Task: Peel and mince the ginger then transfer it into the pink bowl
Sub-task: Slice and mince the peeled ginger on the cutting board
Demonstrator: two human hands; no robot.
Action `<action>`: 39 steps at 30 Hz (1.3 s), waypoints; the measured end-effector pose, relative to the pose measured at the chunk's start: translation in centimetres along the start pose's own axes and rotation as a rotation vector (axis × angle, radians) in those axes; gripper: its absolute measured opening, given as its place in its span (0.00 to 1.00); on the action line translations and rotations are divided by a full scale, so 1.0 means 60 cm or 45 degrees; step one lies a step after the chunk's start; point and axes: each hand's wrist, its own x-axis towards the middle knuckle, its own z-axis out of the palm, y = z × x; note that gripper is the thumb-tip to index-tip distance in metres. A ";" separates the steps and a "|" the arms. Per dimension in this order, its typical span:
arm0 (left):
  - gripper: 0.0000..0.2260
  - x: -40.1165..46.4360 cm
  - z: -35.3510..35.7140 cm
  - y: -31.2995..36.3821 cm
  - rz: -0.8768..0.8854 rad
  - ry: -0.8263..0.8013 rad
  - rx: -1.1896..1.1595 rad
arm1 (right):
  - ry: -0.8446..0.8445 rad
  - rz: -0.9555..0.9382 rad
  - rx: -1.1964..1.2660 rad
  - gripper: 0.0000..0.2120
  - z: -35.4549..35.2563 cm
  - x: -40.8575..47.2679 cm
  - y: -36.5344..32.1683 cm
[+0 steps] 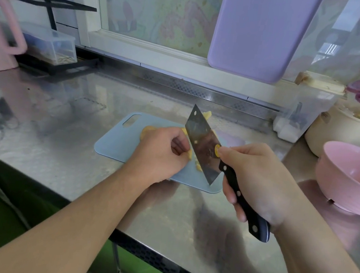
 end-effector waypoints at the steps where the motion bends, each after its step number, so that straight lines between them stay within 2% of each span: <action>1: 0.08 0.000 0.000 0.000 0.000 0.003 0.003 | -0.006 -0.001 -0.002 0.21 0.001 0.000 0.000; 30: 0.08 0.000 -0.002 -0.002 0.035 0.026 0.088 | -0.089 0.070 -0.132 0.16 0.019 0.002 0.002; 39: 0.08 -0.001 0.001 -0.003 0.124 -0.010 0.069 | -0.096 0.052 -0.061 0.20 0.006 0.003 0.005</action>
